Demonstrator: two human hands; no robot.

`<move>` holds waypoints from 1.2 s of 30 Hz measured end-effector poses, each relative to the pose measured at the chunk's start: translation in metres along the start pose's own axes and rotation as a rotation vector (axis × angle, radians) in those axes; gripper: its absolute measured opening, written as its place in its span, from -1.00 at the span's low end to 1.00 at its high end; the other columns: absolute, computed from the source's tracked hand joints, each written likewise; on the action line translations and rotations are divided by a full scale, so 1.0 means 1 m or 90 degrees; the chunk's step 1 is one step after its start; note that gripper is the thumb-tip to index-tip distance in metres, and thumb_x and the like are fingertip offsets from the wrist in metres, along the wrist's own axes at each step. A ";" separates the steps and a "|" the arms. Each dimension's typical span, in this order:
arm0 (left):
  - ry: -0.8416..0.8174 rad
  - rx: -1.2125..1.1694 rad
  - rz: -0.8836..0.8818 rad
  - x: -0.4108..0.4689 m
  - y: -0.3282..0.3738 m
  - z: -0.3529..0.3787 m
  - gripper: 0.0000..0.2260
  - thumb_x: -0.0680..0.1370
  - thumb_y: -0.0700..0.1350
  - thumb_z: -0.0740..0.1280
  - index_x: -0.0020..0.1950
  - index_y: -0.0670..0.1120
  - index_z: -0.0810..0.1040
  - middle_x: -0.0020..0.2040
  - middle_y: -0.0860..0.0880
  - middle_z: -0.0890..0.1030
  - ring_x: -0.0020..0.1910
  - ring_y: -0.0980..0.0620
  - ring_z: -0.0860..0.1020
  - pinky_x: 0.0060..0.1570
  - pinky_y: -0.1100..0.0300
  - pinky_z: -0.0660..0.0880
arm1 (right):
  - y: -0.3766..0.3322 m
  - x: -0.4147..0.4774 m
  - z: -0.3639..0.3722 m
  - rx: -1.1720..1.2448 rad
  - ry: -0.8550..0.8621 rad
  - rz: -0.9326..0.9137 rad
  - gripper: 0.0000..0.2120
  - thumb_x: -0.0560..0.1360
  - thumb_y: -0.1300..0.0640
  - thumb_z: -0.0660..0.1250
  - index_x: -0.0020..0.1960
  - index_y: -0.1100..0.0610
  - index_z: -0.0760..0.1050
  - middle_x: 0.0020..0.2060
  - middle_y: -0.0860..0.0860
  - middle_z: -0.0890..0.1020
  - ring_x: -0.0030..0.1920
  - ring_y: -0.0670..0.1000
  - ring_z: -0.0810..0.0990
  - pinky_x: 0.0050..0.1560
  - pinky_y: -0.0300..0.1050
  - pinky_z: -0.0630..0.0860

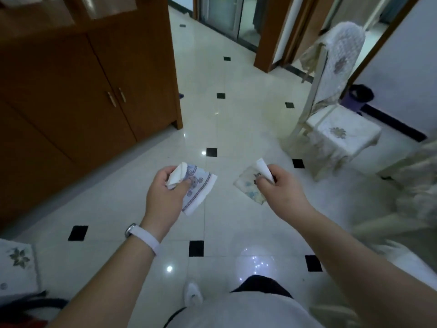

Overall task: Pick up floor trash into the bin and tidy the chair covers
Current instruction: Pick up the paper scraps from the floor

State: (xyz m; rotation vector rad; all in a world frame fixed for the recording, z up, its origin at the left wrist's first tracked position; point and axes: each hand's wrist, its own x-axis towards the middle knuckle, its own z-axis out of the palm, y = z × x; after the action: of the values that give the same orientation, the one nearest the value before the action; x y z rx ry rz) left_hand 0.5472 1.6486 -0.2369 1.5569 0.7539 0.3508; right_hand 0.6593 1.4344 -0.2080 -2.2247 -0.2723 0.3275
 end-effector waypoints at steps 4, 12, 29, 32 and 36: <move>-0.064 0.006 0.002 0.063 0.016 0.030 -0.74 0.49 -0.12 0.49 0.14 0.02 0.56 -0.01 0.06 0.67 -0.10 0.12 0.65 -0.17 0.23 0.53 | 0.008 0.048 -0.012 -0.016 0.045 0.048 -0.87 0.54 0.13 0.26 -0.15 0.16 0.47 -0.36 0.00 0.48 -0.38 -0.06 0.40 -0.49 -0.29 0.27; -0.103 0.068 -0.004 0.182 0.035 0.110 -0.76 0.47 -0.12 0.51 0.08 0.08 0.57 -0.03 0.07 0.68 -0.09 0.09 0.66 -0.19 0.27 0.54 | 0.050 0.193 -0.022 0.058 0.091 0.105 -0.85 0.52 0.14 0.27 -0.18 0.20 0.47 -0.35 0.06 0.51 -0.38 -0.05 0.42 -0.38 -0.15 0.35; -0.113 0.147 0.057 0.412 0.156 0.295 -0.75 0.48 -0.16 0.51 0.09 0.04 0.57 0.00 -0.03 0.67 -0.06 0.00 0.65 -0.04 0.03 0.60 | 0.058 0.470 -0.141 0.160 0.097 0.100 -0.82 0.53 0.11 0.25 -0.11 0.23 0.47 -0.33 0.13 0.47 -0.35 -0.04 0.39 -0.36 -0.15 0.31; -0.136 0.132 0.061 0.452 0.161 0.322 -0.73 0.47 -0.19 0.51 0.13 -0.02 0.57 0.03 -0.08 0.67 -0.04 -0.05 0.65 -0.02 0.02 0.60 | 0.062 0.506 -0.150 0.163 0.125 0.132 -0.82 0.53 0.13 0.26 -0.09 0.25 0.49 -0.31 0.15 0.48 -0.36 -0.03 0.39 -0.32 -0.11 0.31; -0.175 0.108 0.035 0.510 0.159 0.353 -0.73 0.47 -0.17 0.51 0.13 0.00 0.57 0.01 -0.03 0.68 -0.02 -0.03 0.66 -0.01 0.02 0.63 | 0.060 0.559 -0.155 0.151 0.119 0.150 -0.82 0.53 0.12 0.26 -0.04 0.24 0.52 -0.25 0.20 0.53 -0.32 0.00 0.43 -0.31 -0.11 0.33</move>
State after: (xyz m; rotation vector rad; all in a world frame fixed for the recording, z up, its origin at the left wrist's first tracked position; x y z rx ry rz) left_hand 1.1837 1.7115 -0.2419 1.7457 0.5374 0.1105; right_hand 1.2411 1.4550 -0.2396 -2.0360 0.1252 0.2597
